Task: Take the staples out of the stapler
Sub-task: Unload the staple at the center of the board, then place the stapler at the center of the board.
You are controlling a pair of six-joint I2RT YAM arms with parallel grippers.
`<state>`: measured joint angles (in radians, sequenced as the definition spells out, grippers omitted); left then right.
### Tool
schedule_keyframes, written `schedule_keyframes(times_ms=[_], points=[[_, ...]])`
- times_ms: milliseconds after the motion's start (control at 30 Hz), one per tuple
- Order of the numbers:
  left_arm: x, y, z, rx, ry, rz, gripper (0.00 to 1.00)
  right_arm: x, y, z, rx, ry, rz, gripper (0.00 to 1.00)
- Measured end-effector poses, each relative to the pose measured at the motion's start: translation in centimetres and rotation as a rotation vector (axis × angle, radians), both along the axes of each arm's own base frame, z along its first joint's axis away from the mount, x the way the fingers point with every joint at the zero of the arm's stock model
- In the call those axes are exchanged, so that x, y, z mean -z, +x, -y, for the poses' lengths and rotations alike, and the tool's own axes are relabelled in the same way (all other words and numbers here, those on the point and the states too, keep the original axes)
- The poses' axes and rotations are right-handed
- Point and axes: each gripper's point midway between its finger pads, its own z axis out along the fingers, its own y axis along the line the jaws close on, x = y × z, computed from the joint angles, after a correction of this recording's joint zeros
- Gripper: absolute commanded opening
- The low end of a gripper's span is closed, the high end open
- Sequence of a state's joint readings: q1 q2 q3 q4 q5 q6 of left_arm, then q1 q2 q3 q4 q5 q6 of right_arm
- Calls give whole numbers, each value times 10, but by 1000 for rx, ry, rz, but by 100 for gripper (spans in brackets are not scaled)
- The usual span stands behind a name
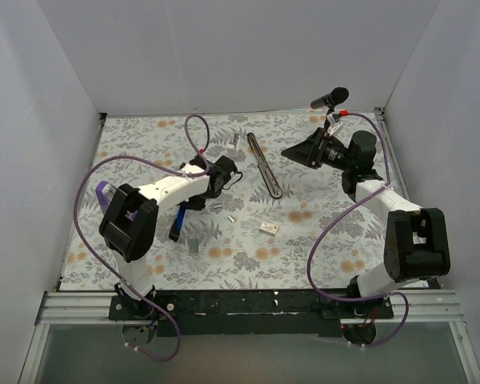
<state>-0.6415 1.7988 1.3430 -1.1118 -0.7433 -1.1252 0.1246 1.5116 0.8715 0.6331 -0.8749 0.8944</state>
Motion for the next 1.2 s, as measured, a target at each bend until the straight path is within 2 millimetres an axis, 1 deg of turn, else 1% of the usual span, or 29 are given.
schedule_keyframes(times_ms=[167, 267, 333, 600, 767, 833, 900, 1000, 1100, 1167, 1200], points=[[26, -9, 9, 27, 28, -78, 0, -5, -1, -1, -6, 13, 9, 96], [45, -17, 15, 44, 51, -127, 0, -5, -1, -1, -10, 14, 9, 96], [53, -22, 17, 51, 64, -149, 0, -5, -2, -1, -13, 14, 9, 96], [51, -23, 19, 61, 73, -153, 0, -5, -2, -1, -15, 14, 9, 96], [40, -20, 29, 70, -15, -140, 0, -4, -2, 0, -13, 13, 9, 96], [33, -16, 33, 73, -82, -129, 0, -4, -2, 0, -12, 13, 9, 96], [23, -9, 36, 59, -199, -115, 0, -4, -1, 1, -11, 12, 7, 96], [3, 13, 32, 13, -411, -69, 0, -3, -2, 1, -11, 11, 5, 96], [-20, 44, 20, -31, -611, 8, 0, -3, -2, 1, -12, 11, 5, 96], [-31, 64, 13, -44, -720, 51, 0, -3, -2, 1, -11, 11, 5, 96], [-36, 72, 17, -30, -787, 63, 0, -3, -2, 1, -12, 11, 5, 96]])
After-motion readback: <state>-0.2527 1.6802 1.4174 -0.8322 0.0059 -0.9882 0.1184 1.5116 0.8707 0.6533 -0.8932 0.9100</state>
